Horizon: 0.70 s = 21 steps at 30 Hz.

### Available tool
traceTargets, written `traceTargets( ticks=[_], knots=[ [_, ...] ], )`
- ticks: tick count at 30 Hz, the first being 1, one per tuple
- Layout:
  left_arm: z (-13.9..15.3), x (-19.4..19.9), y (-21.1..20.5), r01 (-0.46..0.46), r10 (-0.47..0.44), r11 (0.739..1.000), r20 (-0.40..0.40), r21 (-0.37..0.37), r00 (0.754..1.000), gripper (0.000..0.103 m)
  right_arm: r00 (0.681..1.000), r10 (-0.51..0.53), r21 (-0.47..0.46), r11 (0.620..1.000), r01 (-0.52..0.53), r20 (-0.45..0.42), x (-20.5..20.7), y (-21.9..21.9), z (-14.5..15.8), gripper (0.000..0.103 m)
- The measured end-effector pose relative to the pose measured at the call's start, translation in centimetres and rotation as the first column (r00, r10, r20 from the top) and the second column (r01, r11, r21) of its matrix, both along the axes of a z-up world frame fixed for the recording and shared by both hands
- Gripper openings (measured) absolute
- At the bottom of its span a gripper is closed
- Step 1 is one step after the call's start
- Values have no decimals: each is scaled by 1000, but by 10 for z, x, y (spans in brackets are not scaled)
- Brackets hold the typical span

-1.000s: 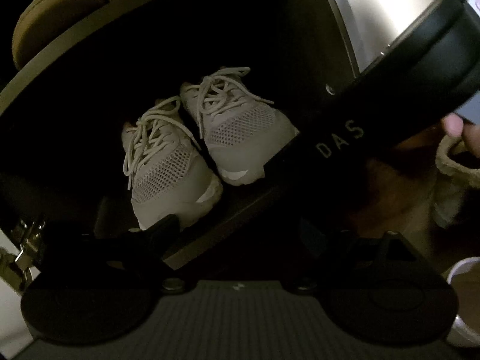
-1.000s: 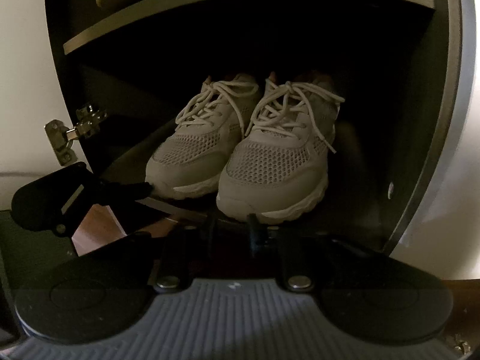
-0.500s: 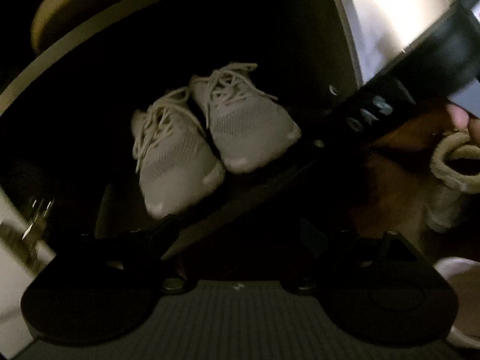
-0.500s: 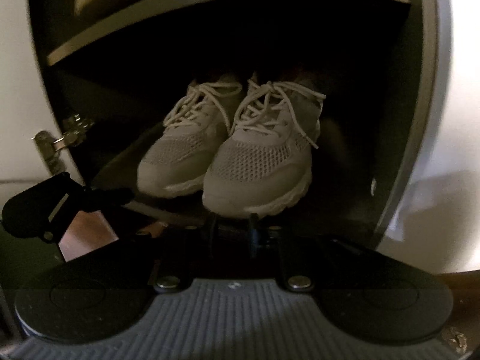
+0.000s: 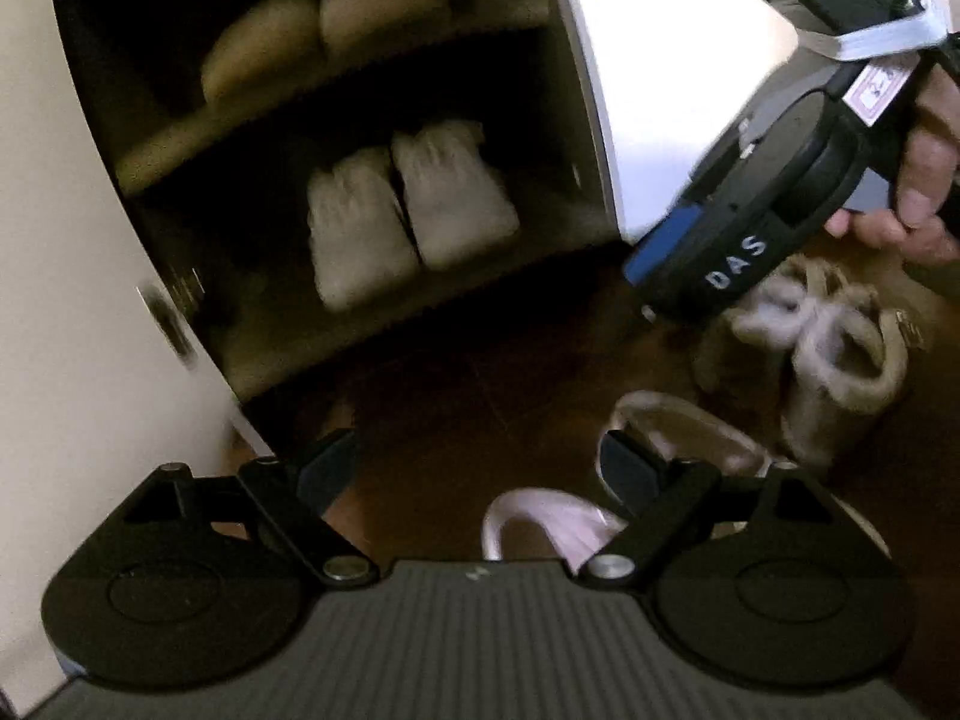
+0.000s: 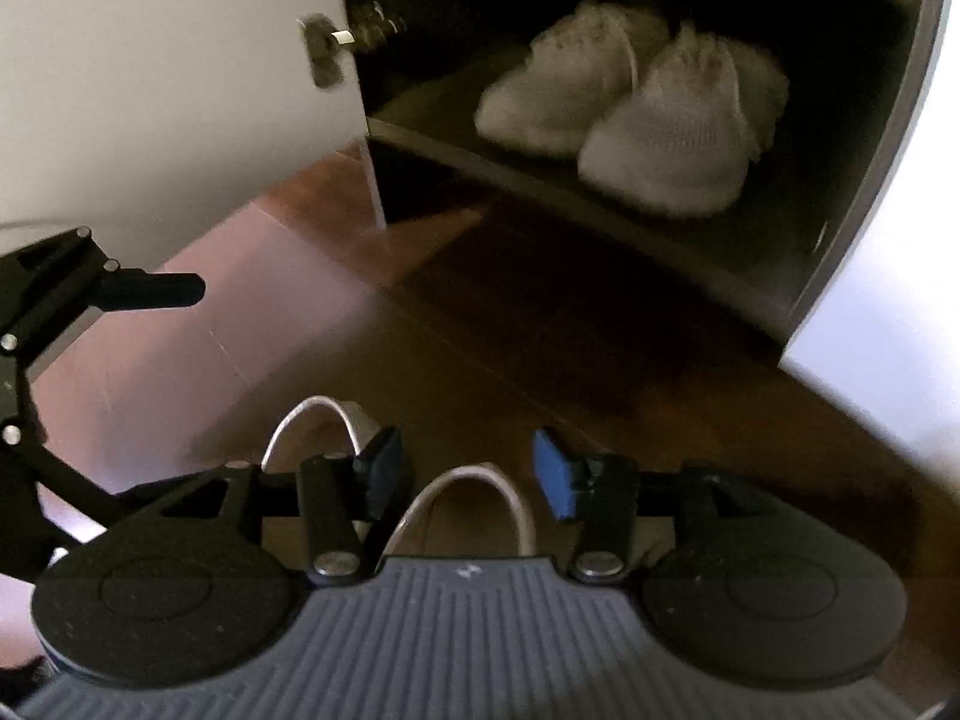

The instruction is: Organize scattered shoes

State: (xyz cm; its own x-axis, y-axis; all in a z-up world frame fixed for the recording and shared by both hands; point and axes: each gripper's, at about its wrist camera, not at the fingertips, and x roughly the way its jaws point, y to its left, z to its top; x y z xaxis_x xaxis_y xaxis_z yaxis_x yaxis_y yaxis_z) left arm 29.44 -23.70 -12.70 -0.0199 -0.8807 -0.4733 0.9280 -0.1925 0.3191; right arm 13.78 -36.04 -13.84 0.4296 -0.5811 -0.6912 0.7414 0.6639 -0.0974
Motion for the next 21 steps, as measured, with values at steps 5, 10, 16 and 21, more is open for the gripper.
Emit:
traceTargets(
  ticks=[5, 10, 16, 21],
  knots=[
    [128, 5, -21, -65, 53, 932, -42, -356, 998, 89, 983, 1, -373, 925, 69, 183, -6, 19, 113, 35],
    [218, -7, -33, -68, 90, 783, 4, -618, 996, 89, 934, 3, -529, 825, 199, 357, -11, 23, 196, 32],
    [260, -1, -59, 19, 27, 754, 60, -657, 998, 89, 868, 4, -542, 782, 308, 497, -20, 11, 254, 17],
    [263, 8, -94, 14, 10, 810, 38, -586, 999, 84, 873, -32, -521, 792, 319, 487, -11, -10, 257, 14]
  ],
)
